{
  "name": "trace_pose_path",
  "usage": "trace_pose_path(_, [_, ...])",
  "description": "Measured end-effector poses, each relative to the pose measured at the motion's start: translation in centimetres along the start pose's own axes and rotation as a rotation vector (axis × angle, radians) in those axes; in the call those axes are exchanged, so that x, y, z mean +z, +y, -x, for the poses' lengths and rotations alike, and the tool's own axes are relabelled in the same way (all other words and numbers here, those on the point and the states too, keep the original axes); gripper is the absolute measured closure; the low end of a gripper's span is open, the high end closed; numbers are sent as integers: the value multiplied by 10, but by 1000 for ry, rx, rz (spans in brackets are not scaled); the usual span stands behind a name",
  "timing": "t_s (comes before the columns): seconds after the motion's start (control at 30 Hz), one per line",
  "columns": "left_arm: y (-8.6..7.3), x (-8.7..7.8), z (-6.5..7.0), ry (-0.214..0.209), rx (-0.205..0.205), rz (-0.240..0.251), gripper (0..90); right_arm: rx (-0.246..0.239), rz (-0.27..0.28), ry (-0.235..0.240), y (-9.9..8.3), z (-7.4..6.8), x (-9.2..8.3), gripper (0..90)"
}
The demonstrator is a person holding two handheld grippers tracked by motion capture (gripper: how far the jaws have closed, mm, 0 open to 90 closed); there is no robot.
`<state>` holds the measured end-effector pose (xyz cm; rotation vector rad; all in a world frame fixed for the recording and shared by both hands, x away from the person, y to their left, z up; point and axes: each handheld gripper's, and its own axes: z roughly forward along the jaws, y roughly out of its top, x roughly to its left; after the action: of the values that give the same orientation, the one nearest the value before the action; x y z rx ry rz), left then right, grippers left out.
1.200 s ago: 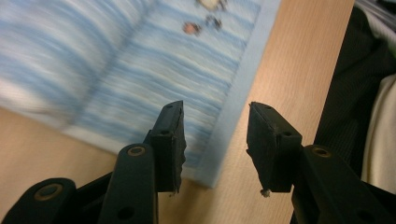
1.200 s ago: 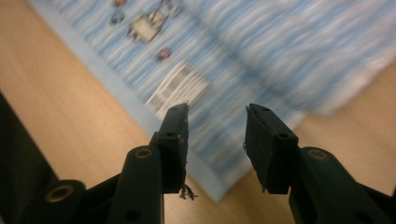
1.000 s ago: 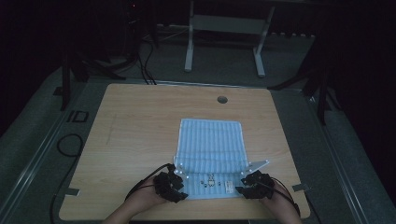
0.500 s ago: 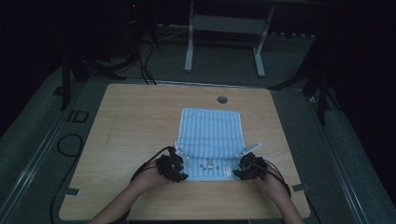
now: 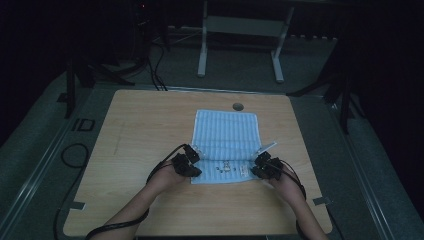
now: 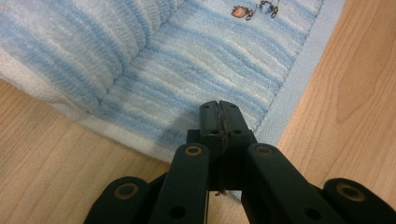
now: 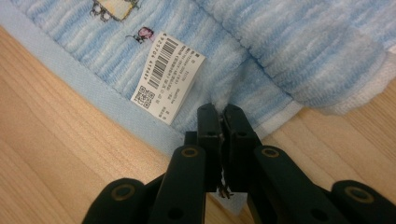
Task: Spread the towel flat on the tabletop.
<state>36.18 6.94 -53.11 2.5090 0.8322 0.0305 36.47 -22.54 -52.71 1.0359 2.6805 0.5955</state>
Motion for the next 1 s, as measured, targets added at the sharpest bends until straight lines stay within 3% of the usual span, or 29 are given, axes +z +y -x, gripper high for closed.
trace_pose_path(0.17, [-3,-3,4,23,-7,7,900,1,8,2,0,-2,-4,875])
trace_pose_path(0.23, [-3,-10,7,43,-1,28,900,1,30,5,1,-2,-12,876])
trace_pose_path(0.3, [-2,-21,10,29,3,55,900,-2,44,10,2,-3,-17,876])
trace_pose_path(0.33, [-1,-28,12,61,12,67,900,-5,73,10,4,-4,-28,879])
trace_pose_path(0.37, [1,-43,16,33,6,104,900,-9,87,17,6,-6,-34,879])
trace_pose_path(0.4, [1,-43,16,33,6,104,900,-17,96,13,7,-8,-39,879])
trace_pose_path(0.47, [3,-58,25,42,24,120,900,-25,111,8,7,-10,-45,879])
trace_pose_path(0.5, [4,-67,33,40,54,126,900,-35,124,11,8,-13,-52,879])
trace_pose_path(0.57, [3,-79,44,54,90,127,900,-86,161,-14,4,-29,-79,879])
trace_pose_path(0.6, [1,-82,48,57,100,128,900,-86,161,-14,4,-29,-79,879])
trace_pose_path(0.63, [-2,-83,54,49,108,126,900,-106,184,-3,-5,-42,-96,879])
trace_pose_path(0.7, [-8,-72,62,39,152,78,900,-114,185,-2,-9,-46,-100,878])
trace_pose_path(0.73, [-10,-65,64,34,165,66,899,-112,183,21,-21,-52,-104,878])
trace_pose_path(0.8, [-15,-43,68,10,182,42,894,-110,174,28,-26,-52,-103,878])
trace_pose_path(0.83, [-16,-31,70,40,196,34,676,-85,147,34,-36,-49,-95,878])
trace_pose_path(0.9, [-16,-25,70,57,208,27,645,-85,147,34,-36,-49,-95,878])
trace_pose_path(0.93, [-13,-12,66,31,193,11,645,-72,140,39,-39,-47,-92,878])
trace_pose_path(1.0, [-8,-5,61,27,188,-18,551,-54,116,46,-45,-43,-83,878])
